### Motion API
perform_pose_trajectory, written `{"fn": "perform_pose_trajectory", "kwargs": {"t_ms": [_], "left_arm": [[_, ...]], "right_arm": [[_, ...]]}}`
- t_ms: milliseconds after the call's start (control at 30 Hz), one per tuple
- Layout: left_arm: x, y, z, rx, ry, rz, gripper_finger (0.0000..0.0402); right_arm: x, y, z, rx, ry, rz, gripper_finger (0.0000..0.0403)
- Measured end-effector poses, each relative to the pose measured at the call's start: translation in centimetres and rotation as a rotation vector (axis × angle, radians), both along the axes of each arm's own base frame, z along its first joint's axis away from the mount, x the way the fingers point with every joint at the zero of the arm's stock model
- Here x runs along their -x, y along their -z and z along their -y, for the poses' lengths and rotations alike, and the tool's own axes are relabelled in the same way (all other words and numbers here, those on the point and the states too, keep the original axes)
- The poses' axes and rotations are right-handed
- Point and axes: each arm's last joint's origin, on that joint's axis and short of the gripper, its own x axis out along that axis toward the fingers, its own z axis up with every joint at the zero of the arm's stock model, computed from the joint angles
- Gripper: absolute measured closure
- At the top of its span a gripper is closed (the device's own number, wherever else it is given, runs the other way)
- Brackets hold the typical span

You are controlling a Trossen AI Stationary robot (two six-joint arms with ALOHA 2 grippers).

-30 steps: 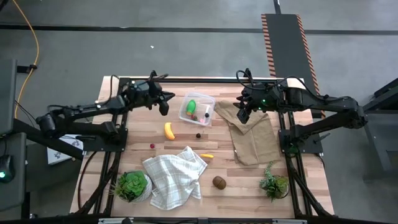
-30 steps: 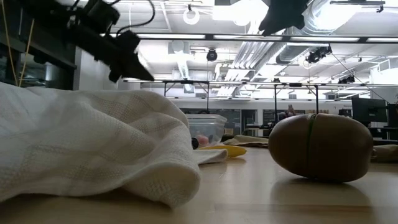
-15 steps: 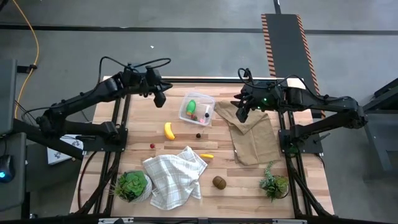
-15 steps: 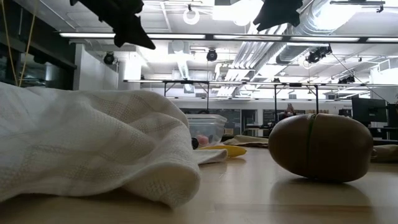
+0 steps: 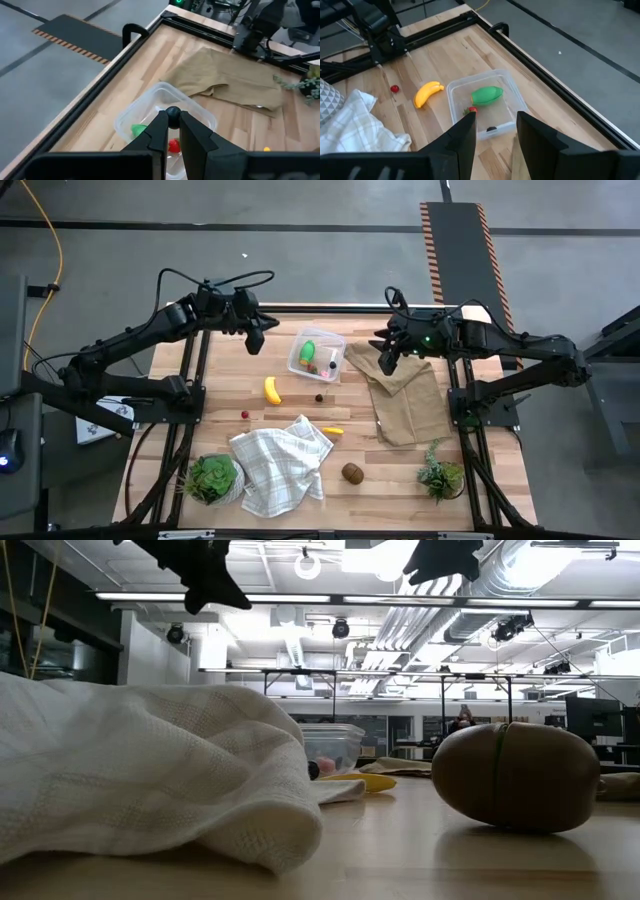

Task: Pick and placing Produce into tupperware
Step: Put the blueberry into the transparent bin

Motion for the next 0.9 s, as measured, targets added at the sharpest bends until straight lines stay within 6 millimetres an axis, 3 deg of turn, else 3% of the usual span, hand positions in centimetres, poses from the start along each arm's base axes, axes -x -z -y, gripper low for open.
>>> {"fn": "perform_pose_trajectory", "kwargs": {"t_ms": [567, 900], "left_arm": [[-0.8, 0.7, -0.1, 0.086, 0.081, 0.010, 0.0374], [-4.2, 1.8, -0.2, 0.090, 0.145, -0.014, 0.0374]], "right_arm": [[-0.1, -0.1, 0.0, -0.011, 0.009, 0.020, 0.0269], [-0.1, -0.1, 0.0, -0.011, 0.009, 0.020, 0.0269]]}}
